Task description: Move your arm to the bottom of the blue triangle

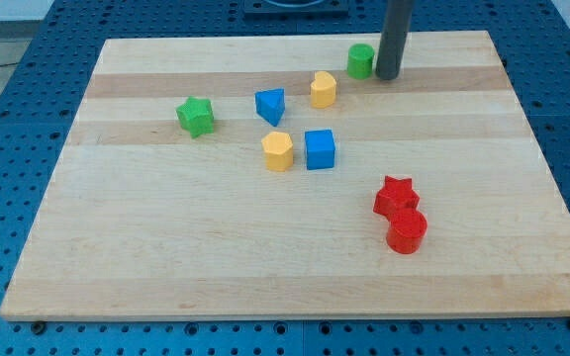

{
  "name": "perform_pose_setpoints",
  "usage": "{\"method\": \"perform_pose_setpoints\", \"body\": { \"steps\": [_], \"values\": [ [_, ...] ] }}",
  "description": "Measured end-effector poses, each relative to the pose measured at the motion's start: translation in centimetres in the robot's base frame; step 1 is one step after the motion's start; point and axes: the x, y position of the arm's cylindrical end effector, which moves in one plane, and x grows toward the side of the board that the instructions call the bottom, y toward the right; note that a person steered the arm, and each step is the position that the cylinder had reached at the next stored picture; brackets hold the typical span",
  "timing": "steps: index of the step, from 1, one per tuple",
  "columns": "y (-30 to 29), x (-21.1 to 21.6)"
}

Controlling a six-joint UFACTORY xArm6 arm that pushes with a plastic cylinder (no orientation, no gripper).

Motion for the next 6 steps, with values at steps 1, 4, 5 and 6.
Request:
{"method": "perform_pose_setpoints", "body": {
  "steps": [1,4,5,6],
  "values": [
    [0.1,2.1],
    [-6.8,6.6],
    [-9.7,7.5],
    [-12.5,8.5]
  ]
}}
